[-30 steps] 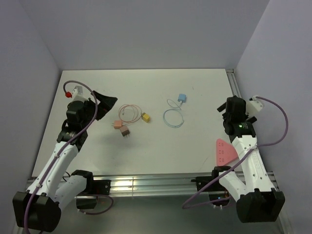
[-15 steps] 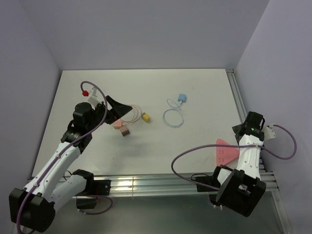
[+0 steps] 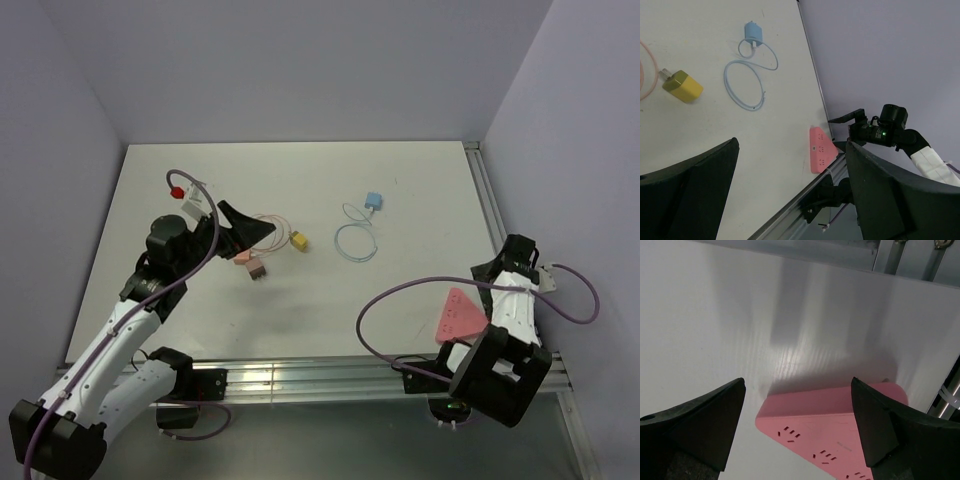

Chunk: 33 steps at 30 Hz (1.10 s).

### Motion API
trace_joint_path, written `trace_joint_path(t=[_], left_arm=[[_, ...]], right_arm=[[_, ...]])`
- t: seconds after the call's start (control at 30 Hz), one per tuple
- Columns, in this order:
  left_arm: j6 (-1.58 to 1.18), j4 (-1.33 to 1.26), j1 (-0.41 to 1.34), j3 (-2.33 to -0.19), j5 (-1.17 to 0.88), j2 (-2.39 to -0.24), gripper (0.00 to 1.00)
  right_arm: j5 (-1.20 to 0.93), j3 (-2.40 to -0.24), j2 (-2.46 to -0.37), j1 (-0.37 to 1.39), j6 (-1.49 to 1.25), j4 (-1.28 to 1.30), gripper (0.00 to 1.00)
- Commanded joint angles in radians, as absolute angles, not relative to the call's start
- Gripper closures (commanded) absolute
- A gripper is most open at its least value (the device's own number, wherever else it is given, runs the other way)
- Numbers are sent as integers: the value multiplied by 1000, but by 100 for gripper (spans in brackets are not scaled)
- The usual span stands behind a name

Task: Insert the plug

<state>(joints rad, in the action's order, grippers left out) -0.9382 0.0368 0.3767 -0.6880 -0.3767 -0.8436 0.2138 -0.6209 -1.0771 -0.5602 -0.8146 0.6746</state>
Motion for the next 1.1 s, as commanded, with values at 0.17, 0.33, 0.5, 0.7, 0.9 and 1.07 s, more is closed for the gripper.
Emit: trace_joint_path(t=[0.17,0.33,0.5,0.7,0.9,1.07], left_arm=[[-946,48,382,-736,-357,-784,7],[-948,57,383,-735,-348,-781,7],[-940,71,383,-750,-342,-790,7],[-891,127,383,-788,-353,-805,7],[-859,143,388,-802,-387,-833,7],[-879,103,405,-796,-397,-842,8]], right_arm=[[199,-638,-1166,-304,-940,675,7],[167,-728,-1235,-77,-1078,670,7],[158,-859,-1318,109,-1060,647,7],[319,-1026,-1361,123,-910,782,6],[266,-821,-1102,-21,-917,808,6],[397,-773,-956,-219,-1006,1024,6]])
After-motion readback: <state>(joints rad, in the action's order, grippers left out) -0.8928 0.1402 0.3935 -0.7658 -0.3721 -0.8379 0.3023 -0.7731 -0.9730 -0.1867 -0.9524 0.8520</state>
